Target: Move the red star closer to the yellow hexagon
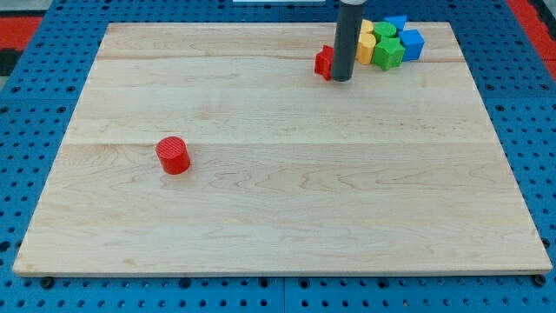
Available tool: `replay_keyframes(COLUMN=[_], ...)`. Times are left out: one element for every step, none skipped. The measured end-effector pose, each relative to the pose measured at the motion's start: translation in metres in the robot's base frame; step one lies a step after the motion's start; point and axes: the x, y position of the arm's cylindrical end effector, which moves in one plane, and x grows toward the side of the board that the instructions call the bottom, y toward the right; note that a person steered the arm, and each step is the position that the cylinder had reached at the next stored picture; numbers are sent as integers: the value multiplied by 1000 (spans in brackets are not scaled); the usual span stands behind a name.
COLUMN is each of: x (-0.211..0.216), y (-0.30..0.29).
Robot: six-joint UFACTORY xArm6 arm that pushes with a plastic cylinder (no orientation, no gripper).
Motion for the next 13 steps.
replay_keyframes(x=[-7,0,-6,-25,-35,-35,-43,-58,-61,-61,-61,-61,-61], y=[-24,-39,-50,-32,-13,-13,-17,-17,-17,-16,-15,-11,-5])
